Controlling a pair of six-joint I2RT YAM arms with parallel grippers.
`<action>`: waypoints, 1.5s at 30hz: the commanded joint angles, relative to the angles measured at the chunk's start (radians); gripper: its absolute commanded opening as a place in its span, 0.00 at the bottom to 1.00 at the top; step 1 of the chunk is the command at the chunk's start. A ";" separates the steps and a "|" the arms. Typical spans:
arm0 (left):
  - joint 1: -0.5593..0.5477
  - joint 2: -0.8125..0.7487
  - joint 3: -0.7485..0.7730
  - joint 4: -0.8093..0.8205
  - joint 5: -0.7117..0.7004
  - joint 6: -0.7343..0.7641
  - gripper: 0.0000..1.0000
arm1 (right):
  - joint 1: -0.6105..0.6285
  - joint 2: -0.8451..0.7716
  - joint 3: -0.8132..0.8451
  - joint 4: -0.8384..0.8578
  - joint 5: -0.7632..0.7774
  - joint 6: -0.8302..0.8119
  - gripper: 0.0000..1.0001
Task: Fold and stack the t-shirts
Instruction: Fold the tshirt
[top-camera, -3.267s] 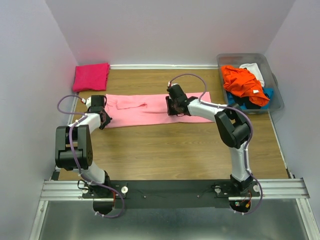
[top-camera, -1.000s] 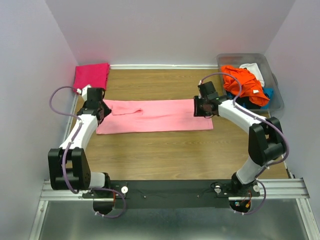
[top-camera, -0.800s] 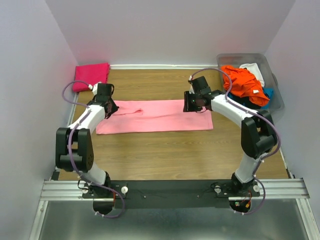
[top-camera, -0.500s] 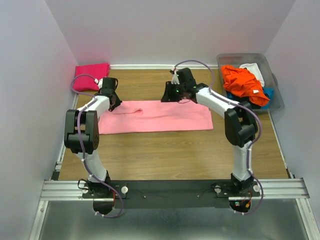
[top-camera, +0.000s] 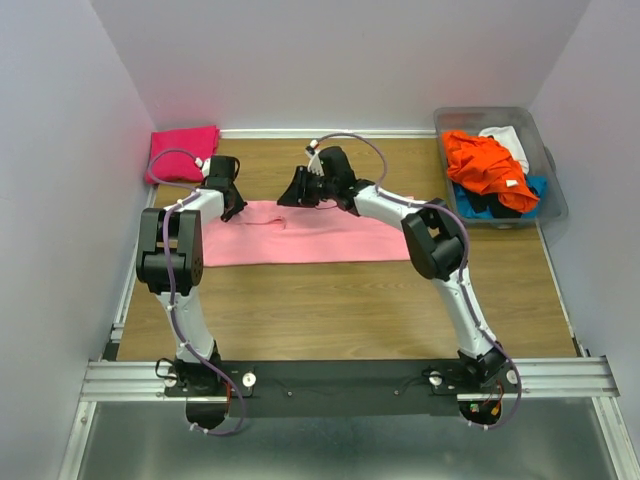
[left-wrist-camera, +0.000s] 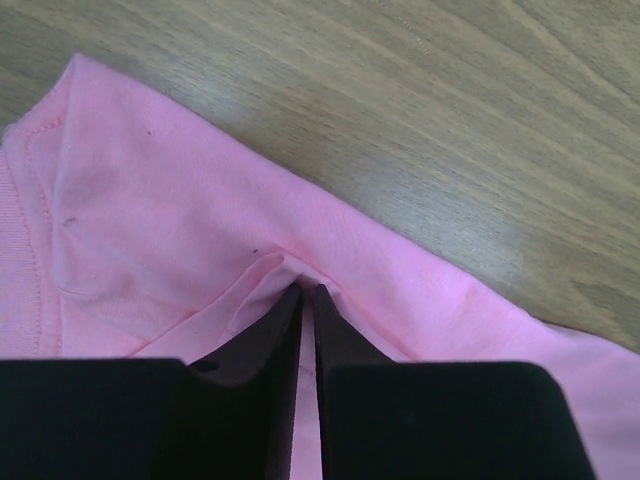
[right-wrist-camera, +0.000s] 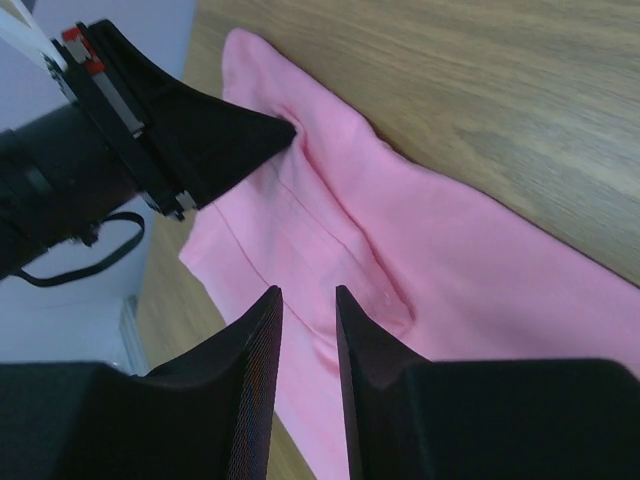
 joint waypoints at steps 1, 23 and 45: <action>0.007 0.006 -0.027 0.019 0.013 0.017 0.17 | 0.016 0.076 0.070 0.158 -0.063 0.160 0.35; 0.016 0.009 -0.032 0.017 0.018 0.009 0.16 | 0.042 0.172 -0.087 0.264 -0.114 0.189 0.22; 0.034 -0.132 0.019 -0.004 0.097 -0.014 0.35 | 0.033 -0.082 -0.157 0.122 -0.054 -0.036 0.27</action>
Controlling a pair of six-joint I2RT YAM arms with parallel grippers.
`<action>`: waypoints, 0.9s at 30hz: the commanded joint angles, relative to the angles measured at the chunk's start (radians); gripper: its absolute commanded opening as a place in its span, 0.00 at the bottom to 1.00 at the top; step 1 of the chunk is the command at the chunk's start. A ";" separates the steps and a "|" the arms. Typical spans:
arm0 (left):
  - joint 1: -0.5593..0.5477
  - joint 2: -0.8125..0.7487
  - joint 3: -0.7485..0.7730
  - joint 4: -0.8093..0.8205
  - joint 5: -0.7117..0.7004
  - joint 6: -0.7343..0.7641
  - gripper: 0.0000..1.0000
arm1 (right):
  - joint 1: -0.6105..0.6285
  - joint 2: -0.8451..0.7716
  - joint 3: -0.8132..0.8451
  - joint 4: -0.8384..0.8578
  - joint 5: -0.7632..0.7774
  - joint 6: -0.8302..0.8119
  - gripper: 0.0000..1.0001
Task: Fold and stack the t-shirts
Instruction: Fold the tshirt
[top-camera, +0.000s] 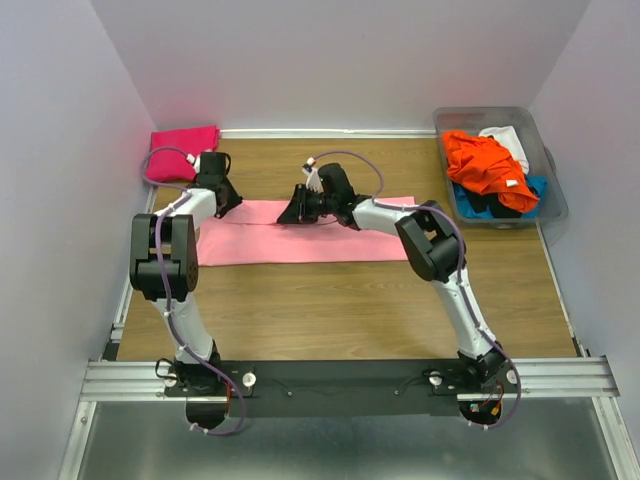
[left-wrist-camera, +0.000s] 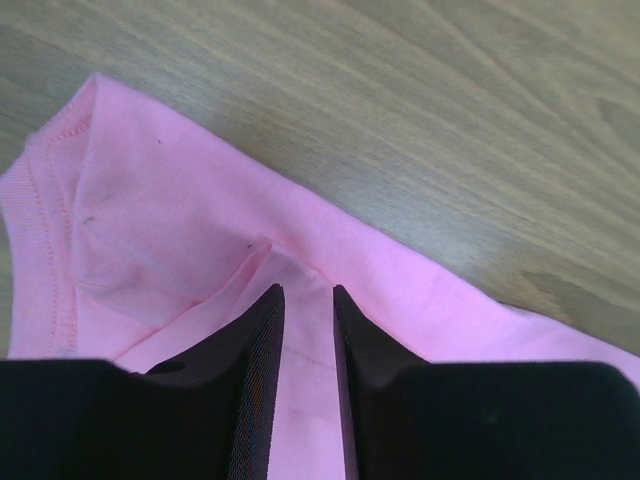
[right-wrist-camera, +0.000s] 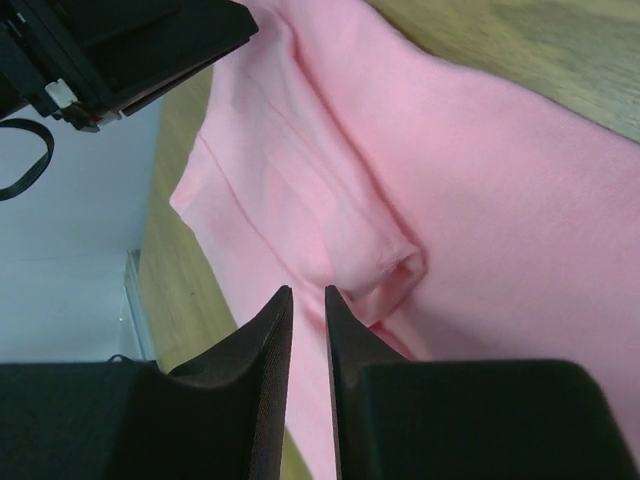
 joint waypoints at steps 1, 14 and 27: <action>-0.008 -0.100 0.028 -0.012 0.023 0.001 0.39 | -0.002 -0.149 -0.038 -0.070 0.040 -0.126 0.31; -0.100 -0.273 -0.106 -0.107 -0.064 -0.137 0.57 | -0.019 -0.504 -0.405 -0.352 0.530 -0.449 0.39; -0.125 -0.117 -0.067 -0.117 -0.118 -0.147 0.56 | -0.076 -0.568 -0.552 -0.480 0.891 -0.566 0.39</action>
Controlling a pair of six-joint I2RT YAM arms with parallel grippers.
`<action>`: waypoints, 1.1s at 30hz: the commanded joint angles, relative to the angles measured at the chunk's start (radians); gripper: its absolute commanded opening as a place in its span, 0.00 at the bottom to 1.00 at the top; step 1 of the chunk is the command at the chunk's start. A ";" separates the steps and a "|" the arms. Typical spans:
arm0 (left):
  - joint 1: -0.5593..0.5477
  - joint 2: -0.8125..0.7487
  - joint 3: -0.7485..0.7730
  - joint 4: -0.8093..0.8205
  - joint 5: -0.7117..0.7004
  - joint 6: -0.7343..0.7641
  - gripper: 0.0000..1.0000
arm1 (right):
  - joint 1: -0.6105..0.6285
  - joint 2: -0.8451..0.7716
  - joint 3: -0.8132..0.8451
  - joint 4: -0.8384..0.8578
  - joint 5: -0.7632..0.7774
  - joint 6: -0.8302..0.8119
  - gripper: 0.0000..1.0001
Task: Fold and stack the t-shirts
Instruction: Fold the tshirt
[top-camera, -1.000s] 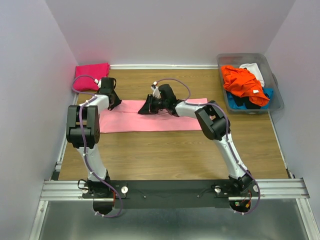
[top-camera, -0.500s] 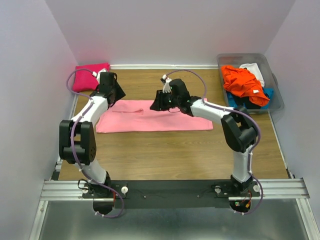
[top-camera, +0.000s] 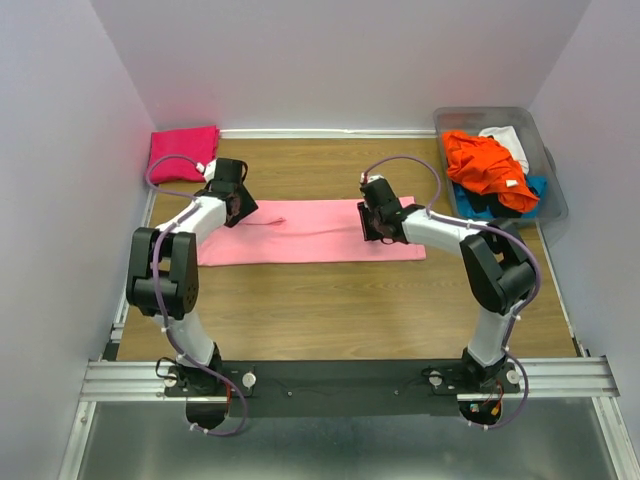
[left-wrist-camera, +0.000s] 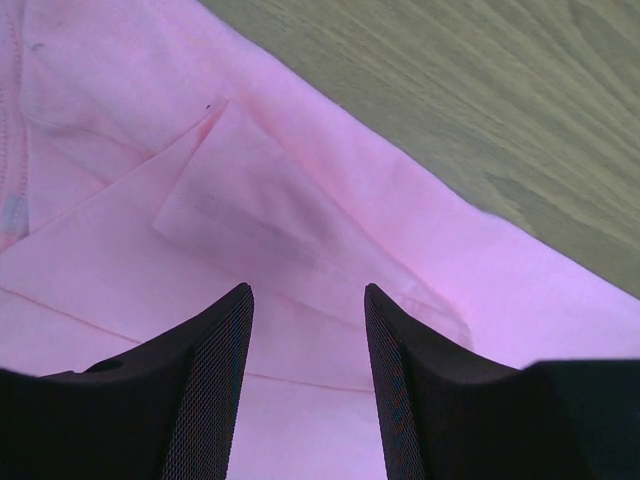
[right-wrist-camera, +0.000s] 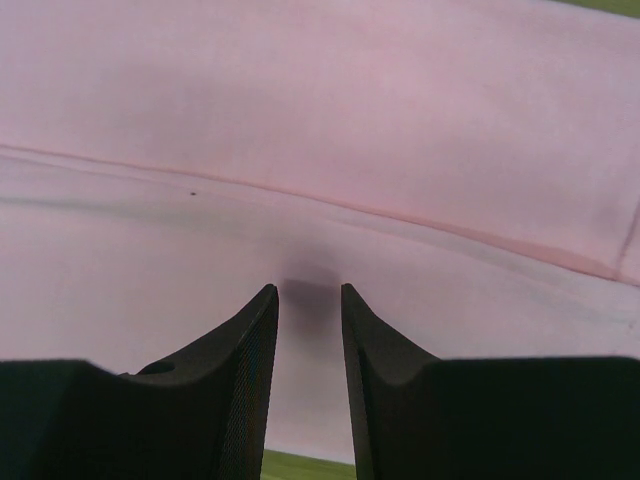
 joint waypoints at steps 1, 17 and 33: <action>-0.015 0.063 0.032 -0.020 -0.046 -0.012 0.56 | 0.001 0.000 -0.011 -0.078 0.107 -0.044 0.39; -0.063 0.439 0.430 -0.145 0.025 0.155 0.49 | 0.194 -0.164 -0.218 -0.353 -0.338 0.123 0.39; -0.225 0.876 1.153 -0.183 0.154 0.331 0.52 | 0.378 0.126 0.098 -0.381 -0.406 0.005 0.41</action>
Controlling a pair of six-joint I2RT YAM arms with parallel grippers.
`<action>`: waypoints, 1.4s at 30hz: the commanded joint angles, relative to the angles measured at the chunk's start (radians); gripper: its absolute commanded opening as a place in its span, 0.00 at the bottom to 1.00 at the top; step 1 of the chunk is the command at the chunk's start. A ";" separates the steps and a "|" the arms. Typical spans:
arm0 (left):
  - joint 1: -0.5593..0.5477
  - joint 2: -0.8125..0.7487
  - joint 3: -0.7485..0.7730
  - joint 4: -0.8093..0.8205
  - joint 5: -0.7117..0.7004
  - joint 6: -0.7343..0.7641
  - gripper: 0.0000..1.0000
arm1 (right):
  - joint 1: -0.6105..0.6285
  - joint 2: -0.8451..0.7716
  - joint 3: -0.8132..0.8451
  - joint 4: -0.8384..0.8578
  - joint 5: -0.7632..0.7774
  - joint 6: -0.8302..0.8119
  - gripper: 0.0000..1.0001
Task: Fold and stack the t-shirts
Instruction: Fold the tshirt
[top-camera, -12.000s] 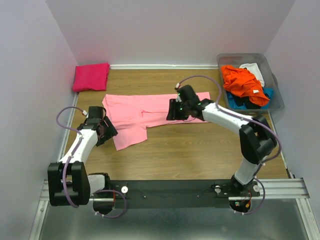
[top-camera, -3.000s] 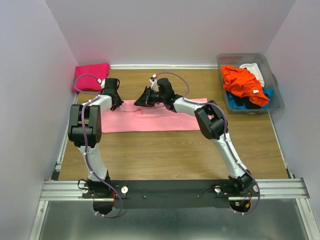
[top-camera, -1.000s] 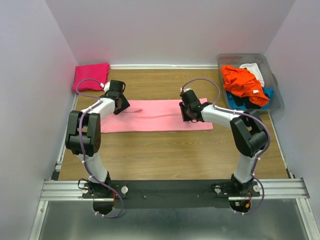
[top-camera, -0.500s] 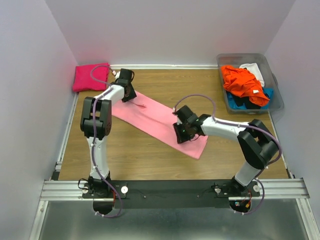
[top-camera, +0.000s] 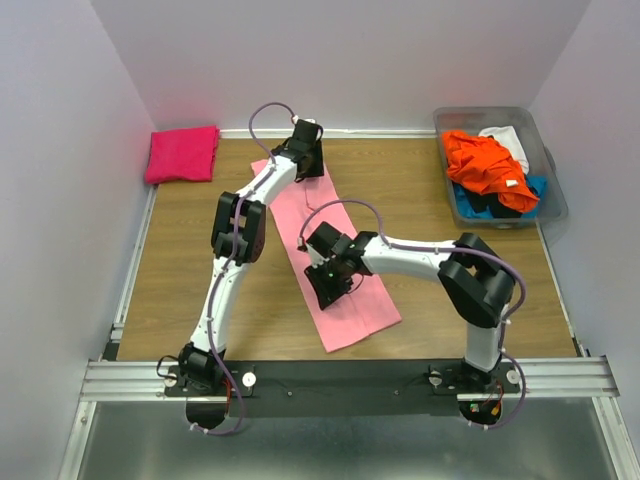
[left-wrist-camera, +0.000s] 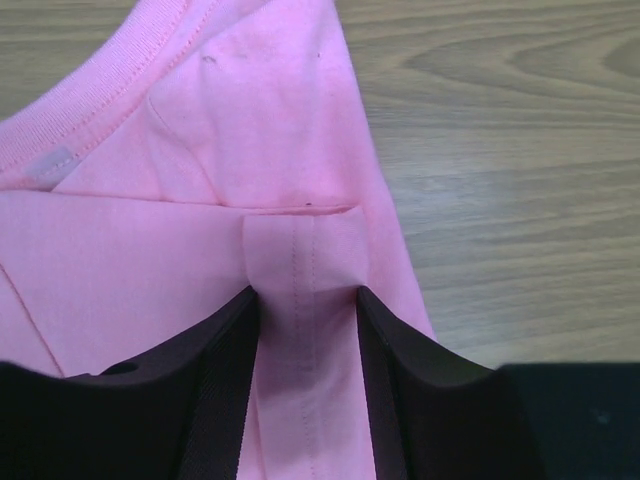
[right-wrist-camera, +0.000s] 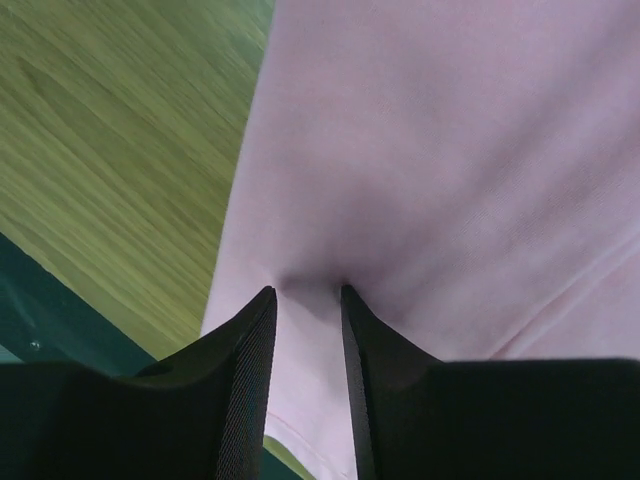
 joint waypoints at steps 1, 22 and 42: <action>0.000 0.044 0.023 0.038 0.064 0.034 0.54 | 0.013 0.104 0.064 -0.052 0.018 -0.040 0.41; -0.020 -0.448 -0.402 0.098 -0.059 -0.099 0.63 | 0.001 -0.293 -0.070 -0.149 0.254 0.103 0.56; -0.067 -0.259 -0.451 0.092 -0.074 -0.116 0.53 | 0.001 -0.090 -0.053 -0.102 0.173 0.109 0.55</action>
